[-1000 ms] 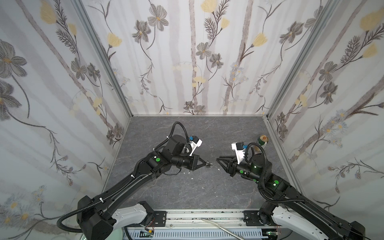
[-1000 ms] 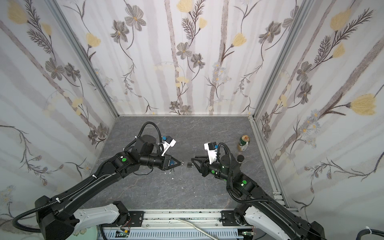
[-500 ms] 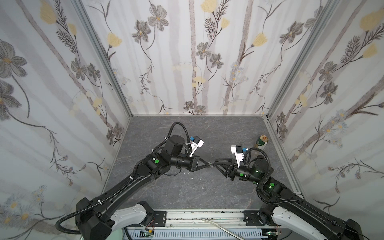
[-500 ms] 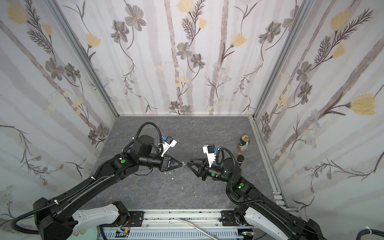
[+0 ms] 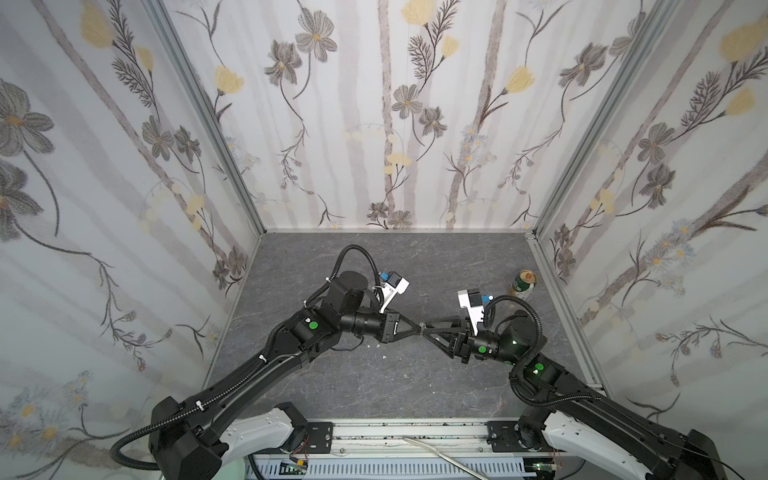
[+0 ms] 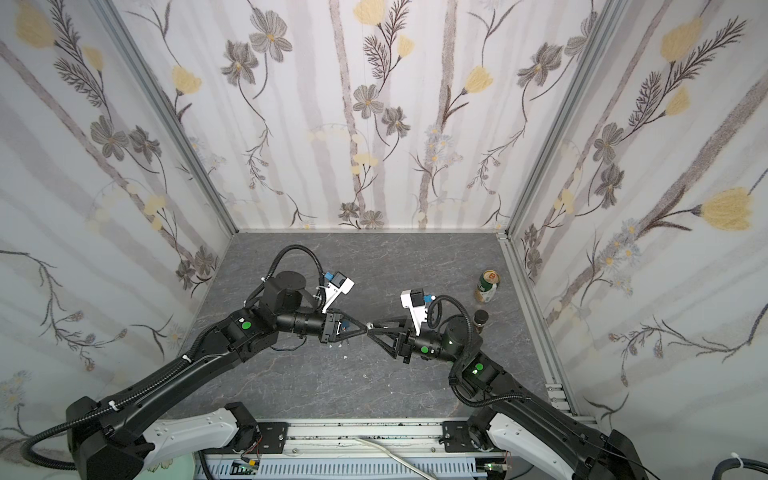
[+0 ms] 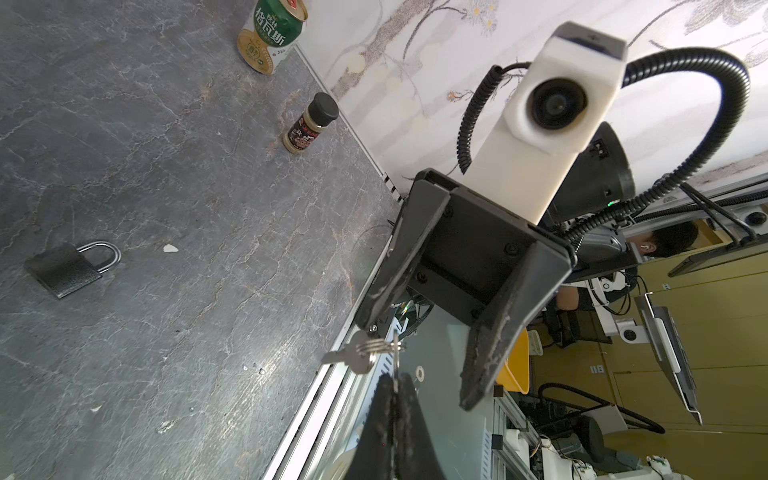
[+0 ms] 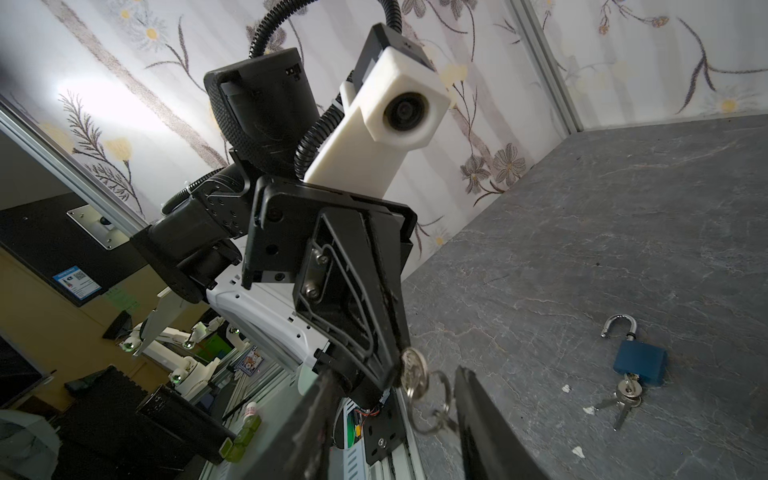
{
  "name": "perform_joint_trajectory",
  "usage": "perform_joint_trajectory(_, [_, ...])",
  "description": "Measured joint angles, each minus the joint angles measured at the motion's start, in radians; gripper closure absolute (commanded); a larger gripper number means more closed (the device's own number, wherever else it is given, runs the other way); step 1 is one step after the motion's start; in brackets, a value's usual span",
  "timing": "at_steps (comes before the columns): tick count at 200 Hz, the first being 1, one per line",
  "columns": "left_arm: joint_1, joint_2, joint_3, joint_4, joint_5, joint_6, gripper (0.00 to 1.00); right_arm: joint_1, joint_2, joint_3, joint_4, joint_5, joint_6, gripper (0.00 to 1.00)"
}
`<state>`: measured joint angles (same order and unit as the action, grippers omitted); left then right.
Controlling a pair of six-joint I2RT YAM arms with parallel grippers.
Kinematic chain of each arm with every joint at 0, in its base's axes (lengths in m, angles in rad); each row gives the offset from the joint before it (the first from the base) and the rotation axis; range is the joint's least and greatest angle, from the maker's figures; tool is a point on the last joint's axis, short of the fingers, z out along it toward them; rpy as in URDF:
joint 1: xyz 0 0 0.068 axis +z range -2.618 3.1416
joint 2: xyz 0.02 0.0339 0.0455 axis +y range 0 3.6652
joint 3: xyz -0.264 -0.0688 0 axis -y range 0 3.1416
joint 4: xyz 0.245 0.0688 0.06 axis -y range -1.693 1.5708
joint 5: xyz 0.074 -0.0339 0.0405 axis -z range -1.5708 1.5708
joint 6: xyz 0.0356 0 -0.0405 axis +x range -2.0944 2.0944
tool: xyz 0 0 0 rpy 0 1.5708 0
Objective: Unlock with the key
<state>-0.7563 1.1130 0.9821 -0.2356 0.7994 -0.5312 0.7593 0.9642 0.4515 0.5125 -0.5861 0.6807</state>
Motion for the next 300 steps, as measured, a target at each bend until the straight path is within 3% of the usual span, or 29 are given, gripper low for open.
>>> perform_joint_trajectory(51, [0.000, -0.002, -0.004, 0.024, 0.019, -0.018, 1.00, 0.001, 0.006, 0.005, 0.038, -0.011, 0.011, 0.63])
perform_joint_trajectory(134, [0.001, -0.009, -0.018, 0.044, 0.044, -0.021, 1.00, -0.001, 0.025, 0.008, 0.044, -0.016, 0.034, 1.00])
perform_joint_trajectory(150, [0.001, -0.013, -0.022, 0.046, 0.043, -0.022, 0.91, -0.001, 0.025, 0.008, 0.044, -0.016, 0.035, 1.00])
perform_joint_trajectory(158, [0.001, -0.016, -0.024, 0.048, 0.041, -0.022, 0.76, 0.000, 0.024, 0.007, 0.045, -0.016, 0.034, 1.00])
perform_joint_trajectory(172, [0.001, -0.020, -0.027, 0.050, 0.024, -0.026, 0.64, 0.000, 0.021, 0.006, 0.046, -0.016, 0.032, 1.00])
perform_joint_trajectory(200, [0.006, -0.045, -0.047, 0.061, 0.004, -0.040, 0.52, 0.000, 0.003, 0.000, 0.043, -0.004, 0.025, 1.00])
perform_joint_trajectory(300, [0.053, -0.089, -0.132, 0.219, 0.024, -0.175, 0.55, -0.002, -0.029, -0.024, 0.059, 0.073, 0.037, 1.00])
